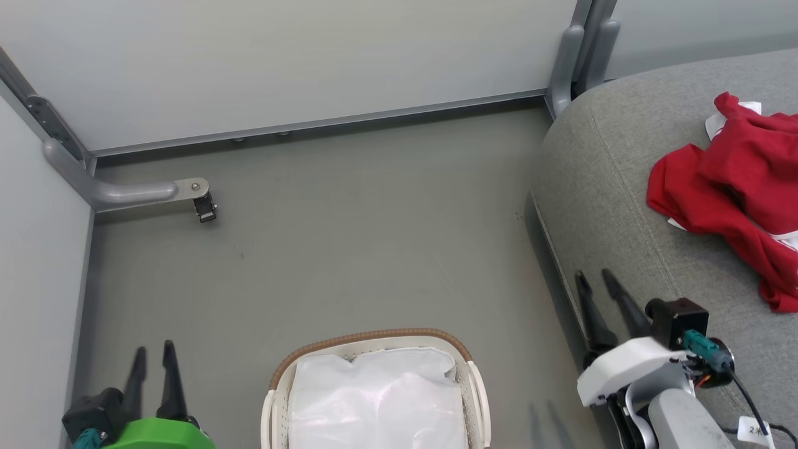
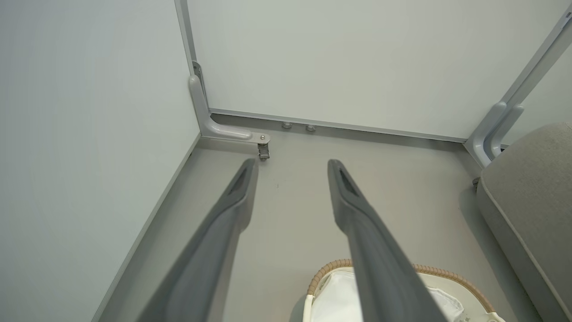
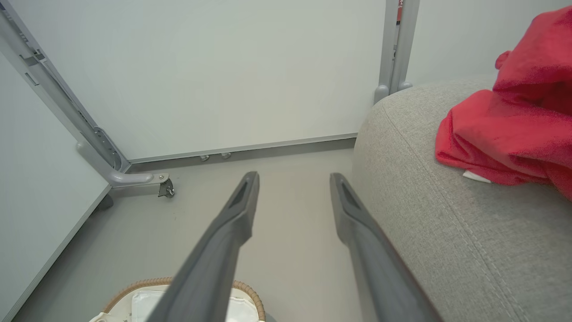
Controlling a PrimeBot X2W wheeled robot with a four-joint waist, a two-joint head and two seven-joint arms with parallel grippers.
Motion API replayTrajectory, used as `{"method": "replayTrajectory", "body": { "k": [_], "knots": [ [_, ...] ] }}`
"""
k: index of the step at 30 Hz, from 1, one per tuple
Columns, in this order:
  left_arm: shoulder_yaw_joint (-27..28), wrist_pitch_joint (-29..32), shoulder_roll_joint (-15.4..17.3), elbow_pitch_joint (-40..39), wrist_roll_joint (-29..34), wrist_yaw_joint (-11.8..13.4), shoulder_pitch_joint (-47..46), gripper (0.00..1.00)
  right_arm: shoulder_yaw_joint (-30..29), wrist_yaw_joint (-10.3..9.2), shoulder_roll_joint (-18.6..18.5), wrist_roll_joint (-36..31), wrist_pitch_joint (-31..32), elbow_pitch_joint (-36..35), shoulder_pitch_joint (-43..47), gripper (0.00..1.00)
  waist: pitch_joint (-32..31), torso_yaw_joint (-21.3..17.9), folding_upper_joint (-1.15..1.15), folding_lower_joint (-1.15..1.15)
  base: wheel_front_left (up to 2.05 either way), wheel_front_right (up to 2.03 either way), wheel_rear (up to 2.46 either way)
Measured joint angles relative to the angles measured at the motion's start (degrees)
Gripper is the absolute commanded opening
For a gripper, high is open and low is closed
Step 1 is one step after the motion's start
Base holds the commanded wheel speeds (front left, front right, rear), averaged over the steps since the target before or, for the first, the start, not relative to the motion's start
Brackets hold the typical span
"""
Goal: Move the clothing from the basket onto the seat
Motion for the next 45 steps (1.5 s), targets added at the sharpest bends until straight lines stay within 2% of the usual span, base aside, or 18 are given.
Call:
{"method": "replayTrajectory", "body": {
  "k": [4, 25, 45],
  "knots": [
    [-0.1, 0.5, -0.6, 1.6, -0.7, 0.0, 0.0, 0.00, 0.0, 0.00, 0.2, 0.9, 0.5, 1.4, 1.3, 0.00, -0.1, 0.0, 0.00, 0.00, 0.00, 0.00, 0.00],
    [-0.1, 6.1, -1.0, -1.0, -21.3, 0.0, -0.1, 0.00, -2.9, 0.00, 0.2, 21.3, 6.0, -1.2, 2.1, 0.00, -1.0, 0.3, 0.00, 0.00, 0.00, 0.00, 0.00],
    [-0.1, 10.3, -1.1, -3.1, -36.7, 0.0, -1.1, 0.00, -5.1, 0.00, 0.1, 36.9, 10.2, -3.4, 3.0, 0.00, -1.8, 0.6, 0.00, 0.00, 0.00, 0.00, 0.00]
  ]
}}
